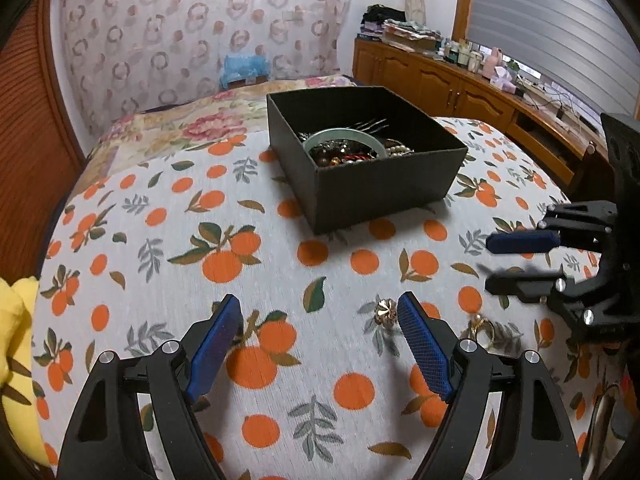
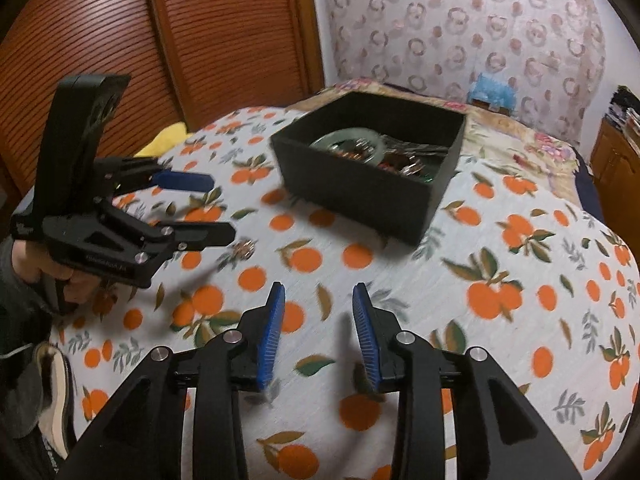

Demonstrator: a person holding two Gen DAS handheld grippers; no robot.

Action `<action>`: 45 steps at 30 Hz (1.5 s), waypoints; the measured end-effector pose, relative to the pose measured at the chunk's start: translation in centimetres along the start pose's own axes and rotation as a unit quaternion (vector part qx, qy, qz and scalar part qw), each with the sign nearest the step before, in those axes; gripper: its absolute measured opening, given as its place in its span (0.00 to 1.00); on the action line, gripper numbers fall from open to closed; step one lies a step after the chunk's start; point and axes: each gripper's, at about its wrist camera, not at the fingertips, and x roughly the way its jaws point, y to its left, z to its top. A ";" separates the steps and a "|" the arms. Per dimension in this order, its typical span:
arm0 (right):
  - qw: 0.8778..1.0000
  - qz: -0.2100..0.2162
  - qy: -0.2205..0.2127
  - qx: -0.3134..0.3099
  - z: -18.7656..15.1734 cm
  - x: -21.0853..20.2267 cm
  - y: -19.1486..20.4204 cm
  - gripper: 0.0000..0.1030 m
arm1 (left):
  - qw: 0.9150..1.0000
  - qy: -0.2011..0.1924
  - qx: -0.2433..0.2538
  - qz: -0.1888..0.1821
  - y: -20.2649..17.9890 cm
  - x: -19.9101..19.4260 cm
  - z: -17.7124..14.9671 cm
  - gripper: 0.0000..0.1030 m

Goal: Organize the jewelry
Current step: 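Grasp the gold ring with the right tool while the left tool reaches for the small flower ring, then carry both rings over the black box and open both tools to drop them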

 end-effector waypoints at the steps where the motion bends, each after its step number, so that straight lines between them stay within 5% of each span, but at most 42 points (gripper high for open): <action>1: 1.000 0.004 0.003 -0.005 0.0 0.1 0.3 0.36 | 1.000 0.000 0.000 -0.001 0.0 0.0 -0.1 0.75; 16: 0.996 -0.004 0.035 -0.079 -1.1 0.9 3.8 0.36 | 1.000 0.004 0.001 -0.012 -0.7 -0.7 -0.8 0.75; 19: 0.995 -0.023 0.030 -0.088 -1.2 0.8 3.7 0.22 | 1.000 0.006 0.003 -0.016 -0.9 -0.5 -0.9 0.75; 26: 0.997 -0.031 0.021 -0.064 -1.2 0.3 2.0 0.21 | 1.000 0.001 0.014 -0.023 -2.0 -0.4 -0.5 0.74; 41: 0.998 -0.042 0.004 -0.042 -0.9 -0.6 -0.1 0.21 | 0.999 0.010 0.038 -0.029 -3.5 0.8 -0.3 0.15; 45: 0.998 -0.044 0.001 -0.039 -0.7 -0.8 -0.5 0.21 | 0.999 0.010 0.038 -0.027 -3.5 0.7 -0.3 0.13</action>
